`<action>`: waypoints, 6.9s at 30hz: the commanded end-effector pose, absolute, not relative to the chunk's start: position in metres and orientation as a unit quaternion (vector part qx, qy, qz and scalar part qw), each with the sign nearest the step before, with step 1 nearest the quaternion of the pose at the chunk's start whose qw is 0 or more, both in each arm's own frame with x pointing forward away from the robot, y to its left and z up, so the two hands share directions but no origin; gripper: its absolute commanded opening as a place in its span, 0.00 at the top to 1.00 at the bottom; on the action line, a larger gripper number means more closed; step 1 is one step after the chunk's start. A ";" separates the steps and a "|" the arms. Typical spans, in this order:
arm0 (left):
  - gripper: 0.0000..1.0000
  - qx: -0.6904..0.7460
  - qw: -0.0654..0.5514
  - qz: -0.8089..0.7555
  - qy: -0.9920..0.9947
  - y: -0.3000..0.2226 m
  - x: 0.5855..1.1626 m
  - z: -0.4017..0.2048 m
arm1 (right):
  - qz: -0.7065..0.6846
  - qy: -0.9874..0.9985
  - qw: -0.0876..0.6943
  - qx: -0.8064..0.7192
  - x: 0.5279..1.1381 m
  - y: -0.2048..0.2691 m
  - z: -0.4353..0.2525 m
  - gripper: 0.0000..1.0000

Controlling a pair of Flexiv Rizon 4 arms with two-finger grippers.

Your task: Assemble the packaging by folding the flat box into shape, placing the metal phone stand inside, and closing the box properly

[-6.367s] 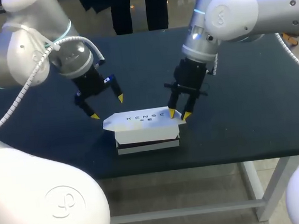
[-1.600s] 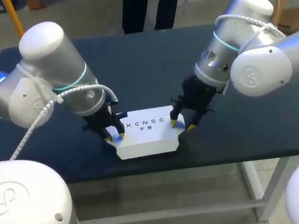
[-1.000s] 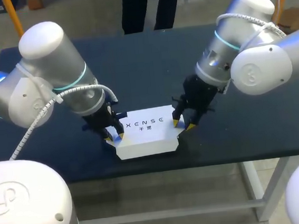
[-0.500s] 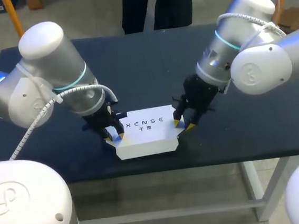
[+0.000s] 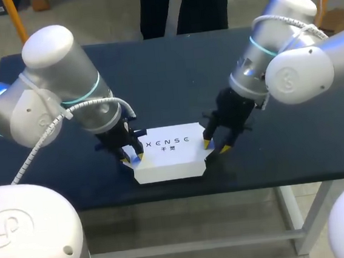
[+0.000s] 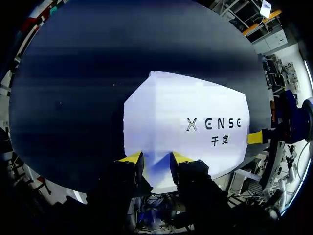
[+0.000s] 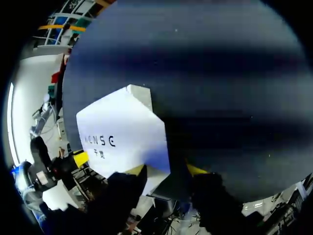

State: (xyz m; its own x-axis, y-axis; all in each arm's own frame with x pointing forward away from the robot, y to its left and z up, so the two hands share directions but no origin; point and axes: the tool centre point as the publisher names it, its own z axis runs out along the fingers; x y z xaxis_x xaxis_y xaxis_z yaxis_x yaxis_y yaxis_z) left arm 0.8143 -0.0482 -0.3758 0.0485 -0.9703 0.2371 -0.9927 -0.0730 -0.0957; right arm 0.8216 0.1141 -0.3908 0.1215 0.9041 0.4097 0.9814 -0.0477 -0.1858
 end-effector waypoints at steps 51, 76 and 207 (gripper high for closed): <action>0.58 0.706 0.044 0.156 -0.689 -0.040 0.808 -0.388 | -0.137 -0.707 0.197 -0.665 0.826 0.148 -0.383 0.31; 0.64 0.685 0.062 0.188 -0.701 -0.044 0.809 -0.393 | -0.183 -0.711 0.226 -0.640 0.830 0.149 -0.387 0.40; 0.50 0.641 0.217 0.301 -0.672 -0.052 0.835 -0.404 | -0.234 -0.697 0.265 -0.623 0.845 0.155 -0.404 0.49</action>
State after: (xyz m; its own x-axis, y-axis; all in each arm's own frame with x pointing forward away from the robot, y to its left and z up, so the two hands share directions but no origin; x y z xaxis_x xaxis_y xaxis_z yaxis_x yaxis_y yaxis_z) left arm 0.8305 -0.0432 -0.3951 -0.0878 -0.7194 0.6890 -0.9918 -0.0015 -0.1278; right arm 0.8398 0.1545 -0.3990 -0.0813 0.7512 0.6551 0.9945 0.1043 0.0038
